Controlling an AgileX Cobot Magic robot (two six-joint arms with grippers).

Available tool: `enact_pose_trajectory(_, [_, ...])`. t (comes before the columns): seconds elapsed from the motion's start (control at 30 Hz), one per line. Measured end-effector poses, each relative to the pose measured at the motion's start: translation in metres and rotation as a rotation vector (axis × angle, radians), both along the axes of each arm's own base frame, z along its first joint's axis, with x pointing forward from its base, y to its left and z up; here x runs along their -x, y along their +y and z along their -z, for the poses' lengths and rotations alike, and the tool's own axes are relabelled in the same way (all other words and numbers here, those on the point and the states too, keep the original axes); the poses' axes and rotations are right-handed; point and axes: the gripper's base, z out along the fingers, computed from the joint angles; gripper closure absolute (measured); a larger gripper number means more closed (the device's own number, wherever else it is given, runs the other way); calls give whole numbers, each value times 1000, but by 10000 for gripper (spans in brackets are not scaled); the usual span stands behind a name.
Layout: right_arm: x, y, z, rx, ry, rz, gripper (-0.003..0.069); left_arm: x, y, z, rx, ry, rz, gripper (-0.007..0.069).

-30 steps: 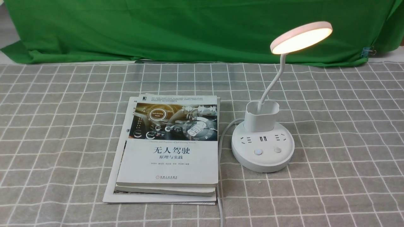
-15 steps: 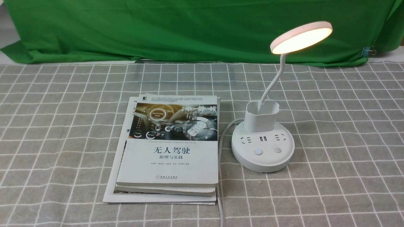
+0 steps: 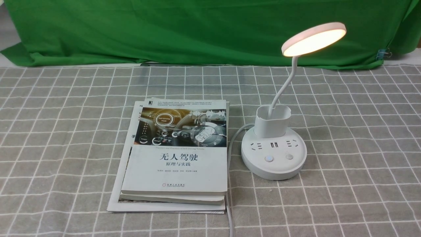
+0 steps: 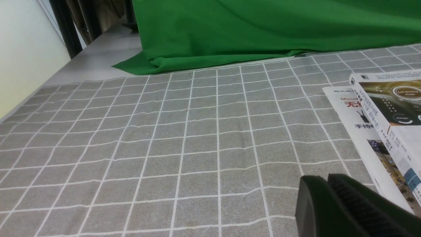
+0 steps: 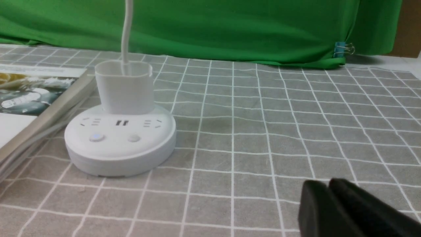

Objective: Turn on the desk lamp on the grey coffee tablecloth with your hand.

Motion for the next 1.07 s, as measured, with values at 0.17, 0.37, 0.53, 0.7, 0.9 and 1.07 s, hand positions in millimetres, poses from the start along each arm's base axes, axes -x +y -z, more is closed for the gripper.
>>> enact_pose_trajectory(0.17, [0, 0, 0, 0, 0, 0, 557, 0, 0, 0, 0, 0, 0, 606])
enact_pose_trajectory(0.37, [0, 0, 0, 0, 0, 0, 541, 0, 0, 0, 0, 0, 0, 606])
enact_pose_trajectory(0.53, [0, 0, 0, 0, 0, 0, 529, 0, 0, 0, 0, 0, 0, 606])
enact_pose_trajectory(0.7, [0, 0, 0, -1, 0, 0, 518, 0, 0, 0, 0, 0, 0, 606])
enact_pose_trajectory(0.9, [0, 0, 0, -1, 0, 0, 516, 0, 0, 0, 0, 0, 0, 606])
enact_pose_trajectory(1.07, [0, 0, 0, -1, 0, 0, 496, 0, 0, 0, 1, 0, 0, 606])
